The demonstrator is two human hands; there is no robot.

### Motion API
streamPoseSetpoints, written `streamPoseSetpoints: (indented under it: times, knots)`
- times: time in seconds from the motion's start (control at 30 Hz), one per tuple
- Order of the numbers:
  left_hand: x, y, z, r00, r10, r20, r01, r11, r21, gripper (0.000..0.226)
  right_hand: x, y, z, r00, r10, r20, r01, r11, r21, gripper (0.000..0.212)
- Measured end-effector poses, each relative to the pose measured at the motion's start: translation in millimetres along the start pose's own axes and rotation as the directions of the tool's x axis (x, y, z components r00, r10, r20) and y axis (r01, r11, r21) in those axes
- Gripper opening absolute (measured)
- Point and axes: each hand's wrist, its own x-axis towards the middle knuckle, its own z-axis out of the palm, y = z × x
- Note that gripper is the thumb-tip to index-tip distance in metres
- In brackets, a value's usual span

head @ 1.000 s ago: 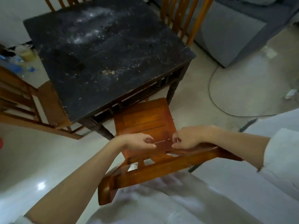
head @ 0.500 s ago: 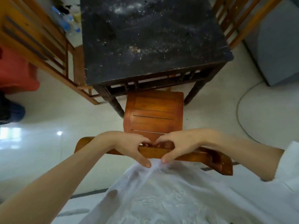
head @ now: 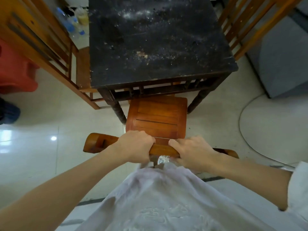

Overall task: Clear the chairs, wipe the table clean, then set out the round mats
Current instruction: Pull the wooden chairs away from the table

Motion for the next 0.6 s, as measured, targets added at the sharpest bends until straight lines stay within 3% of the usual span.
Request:
streamPoseSetpoints:
  times: [0.3,0.43,0.6]
  knots:
    - [26.6,7.2,-17.2,0.998,-0.036,-0.051,0.037,0.999,0.03,0.016,10.5,46.0,-6.7,0.995,-0.065,-0.077,0.061,0.997,-0.054,0.039]
    - [41.8,20.6,-18.4,0.995,-0.057,-0.08,0.057,0.998,-0.002,0.02,4.8,69.9,-12.1,0.977,-0.115,-0.178,0.085,0.982,-0.17,0.034]
    - [58.6,34.7,-25.9,0.991,-0.066,-0.116,0.059,0.996,-0.063,0.022,1.6,94.9,-15.3,0.964,-0.142,-0.227,0.101,0.978,-0.183,0.03]
